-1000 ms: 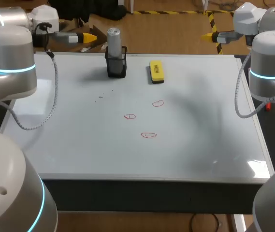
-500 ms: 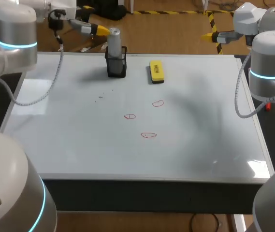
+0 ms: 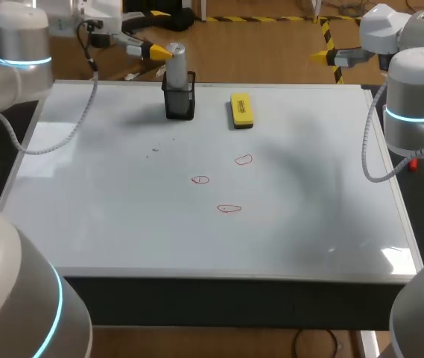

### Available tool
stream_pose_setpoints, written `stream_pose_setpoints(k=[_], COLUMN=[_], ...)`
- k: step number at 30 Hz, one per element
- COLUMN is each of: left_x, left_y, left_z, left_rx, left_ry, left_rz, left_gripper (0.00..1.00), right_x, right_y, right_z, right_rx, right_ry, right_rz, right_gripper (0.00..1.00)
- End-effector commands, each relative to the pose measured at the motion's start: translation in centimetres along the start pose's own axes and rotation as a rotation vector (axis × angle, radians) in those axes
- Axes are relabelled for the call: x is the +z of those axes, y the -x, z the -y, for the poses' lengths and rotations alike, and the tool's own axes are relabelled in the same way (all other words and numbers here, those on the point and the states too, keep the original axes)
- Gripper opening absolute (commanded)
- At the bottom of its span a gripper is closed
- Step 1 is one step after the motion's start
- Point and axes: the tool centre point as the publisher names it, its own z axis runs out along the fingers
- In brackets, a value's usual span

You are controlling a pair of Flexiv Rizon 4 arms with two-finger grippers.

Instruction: Pick up the inspection probe, press it on each red-marked spot on the whiteboard one by one, put down the probe, pick up the eraser, and wipe off all the red marks.

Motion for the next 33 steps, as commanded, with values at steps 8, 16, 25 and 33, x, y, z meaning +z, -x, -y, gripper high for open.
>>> stream_pose_setpoints(k=[8, 16, 25, 33], left_x=[0.9, 1.3, 1.9, 3.4], left_y=[-0.5, -0.9, -2.4, -3.6], left_z=[-1.6, -3.0, -4.3, -5.6], left_rx=[0.004, 0.000, -0.036, -0.056], left_ry=[-0.019, -0.042, -0.048, -0.042], left_rz=[-0.163, -0.114, -0.071, -0.054], left_gripper=[1.00, 1.00, 1.00, 1.00], right_x=[0.0, 0.0, 0.0, 0.0], right_y=[0.0, 0.0, 0.0, 0.0], right_z=[0.0, 0.0, 0.0, 0.0], right_rx=[0.000, 0.000, 0.000, 0.000], right_ry=[-0.001, -0.001, -0.001, -0.001], right_rz=[-0.001, -0.001, -0.001, -0.001], right_gripper=[1.00, 1.00, 1.00, 1.00])
